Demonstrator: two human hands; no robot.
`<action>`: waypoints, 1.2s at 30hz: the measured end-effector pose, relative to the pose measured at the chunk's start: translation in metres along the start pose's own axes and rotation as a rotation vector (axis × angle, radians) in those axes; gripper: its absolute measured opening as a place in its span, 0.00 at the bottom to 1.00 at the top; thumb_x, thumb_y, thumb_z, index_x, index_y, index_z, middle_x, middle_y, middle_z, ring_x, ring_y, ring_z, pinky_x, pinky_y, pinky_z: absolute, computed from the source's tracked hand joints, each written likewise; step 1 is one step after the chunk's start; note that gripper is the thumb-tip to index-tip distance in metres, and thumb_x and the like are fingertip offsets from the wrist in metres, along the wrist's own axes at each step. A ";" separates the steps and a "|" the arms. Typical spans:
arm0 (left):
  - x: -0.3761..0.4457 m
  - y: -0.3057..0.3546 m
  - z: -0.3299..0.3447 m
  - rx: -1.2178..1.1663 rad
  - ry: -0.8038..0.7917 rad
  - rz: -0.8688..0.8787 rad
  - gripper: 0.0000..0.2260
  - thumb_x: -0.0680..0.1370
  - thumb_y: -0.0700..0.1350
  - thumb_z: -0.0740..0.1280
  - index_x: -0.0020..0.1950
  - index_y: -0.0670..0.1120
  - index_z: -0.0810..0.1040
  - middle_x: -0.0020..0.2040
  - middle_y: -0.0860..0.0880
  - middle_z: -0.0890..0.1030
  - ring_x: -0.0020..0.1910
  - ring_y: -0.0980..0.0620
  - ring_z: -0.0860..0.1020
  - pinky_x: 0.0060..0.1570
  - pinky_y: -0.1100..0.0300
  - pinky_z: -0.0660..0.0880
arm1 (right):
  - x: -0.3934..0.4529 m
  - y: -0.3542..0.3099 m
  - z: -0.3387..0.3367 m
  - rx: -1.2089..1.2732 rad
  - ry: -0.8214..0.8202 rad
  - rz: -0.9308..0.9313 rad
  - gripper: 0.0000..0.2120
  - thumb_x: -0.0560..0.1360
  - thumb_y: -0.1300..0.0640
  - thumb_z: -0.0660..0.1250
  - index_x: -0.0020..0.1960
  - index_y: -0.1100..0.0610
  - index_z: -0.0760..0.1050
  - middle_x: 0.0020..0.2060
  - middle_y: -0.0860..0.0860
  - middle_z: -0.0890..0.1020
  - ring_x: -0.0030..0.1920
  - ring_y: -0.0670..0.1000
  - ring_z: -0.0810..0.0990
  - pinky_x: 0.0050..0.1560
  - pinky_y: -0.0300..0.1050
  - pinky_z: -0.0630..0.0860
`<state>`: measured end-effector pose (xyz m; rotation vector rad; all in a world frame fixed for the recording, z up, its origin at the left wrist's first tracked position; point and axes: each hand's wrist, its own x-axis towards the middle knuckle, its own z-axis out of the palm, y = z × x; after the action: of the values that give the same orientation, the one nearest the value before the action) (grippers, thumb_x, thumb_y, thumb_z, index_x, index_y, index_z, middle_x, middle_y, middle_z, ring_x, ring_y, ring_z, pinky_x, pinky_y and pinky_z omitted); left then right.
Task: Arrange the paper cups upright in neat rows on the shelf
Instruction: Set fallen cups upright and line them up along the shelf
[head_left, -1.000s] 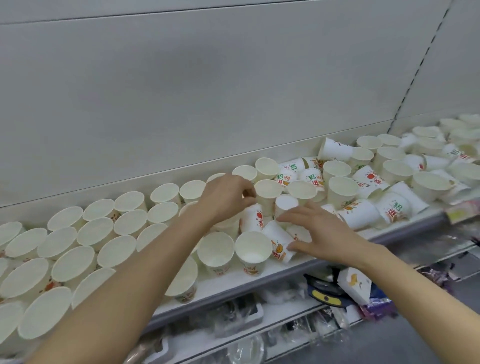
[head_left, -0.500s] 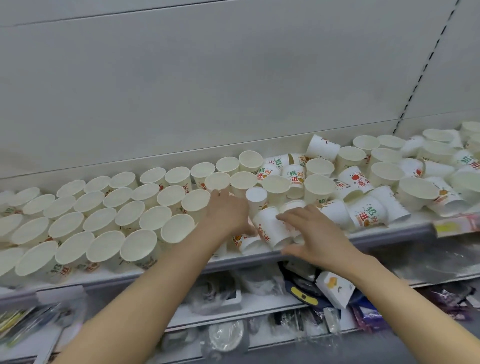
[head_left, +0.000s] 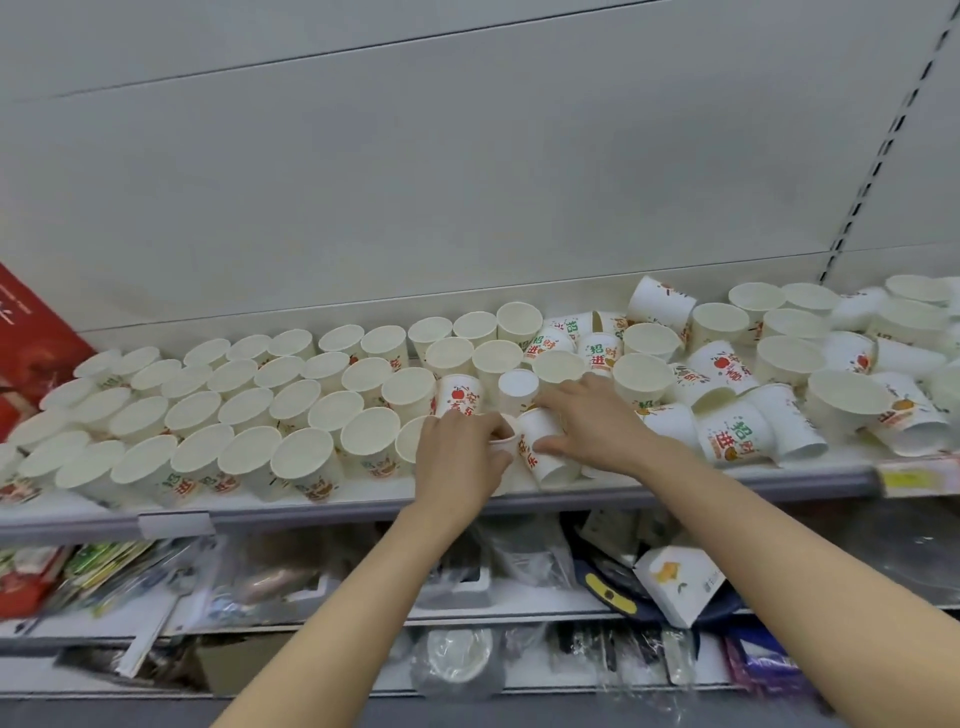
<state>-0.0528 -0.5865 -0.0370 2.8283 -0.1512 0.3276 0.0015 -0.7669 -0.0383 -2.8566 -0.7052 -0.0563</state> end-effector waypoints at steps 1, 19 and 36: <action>-0.001 -0.002 0.000 0.006 0.010 0.013 0.08 0.73 0.49 0.69 0.52 0.55 0.82 0.49 0.54 0.84 0.53 0.49 0.76 0.49 0.56 0.62 | 0.002 0.000 -0.001 -0.003 -0.001 0.003 0.27 0.71 0.37 0.66 0.66 0.48 0.69 0.58 0.50 0.76 0.56 0.54 0.68 0.56 0.50 0.67; 0.105 -0.052 -0.020 0.309 -0.191 0.129 0.14 0.76 0.52 0.68 0.61 0.55 0.79 0.58 0.49 0.79 0.57 0.46 0.75 0.53 0.55 0.70 | -0.025 -0.010 -0.004 0.205 0.204 0.057 0.06 0.69 0.52 0.75 0.42 0.52 0.81 0.37 0.42 0.72 0.47 0.46 0.67 0.44 0.46 0.70; 0.128 -0.051 -0.031 0.105 -0.264 0.063 0.03 0.71 0.47 0.72 0.39 0.54 0.80 0.41 0.54 0.82 0.44 0.52 0.80 0.36 0.61 0.71 | -0.037 -0.012 0.018 0.111 0.414 -0.077 0.09 0.64 0.56 0.79 0.41 0.52 0.81 0.37 0.46 0.82 0.41 0.54 0.76 0.44 0.45 0.65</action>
<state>0.0716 -0.5381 0.0082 2.9651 -0.2862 -0.0280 -0.0372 -0.7696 -0.0568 -2.5868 -0.7010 -0.5816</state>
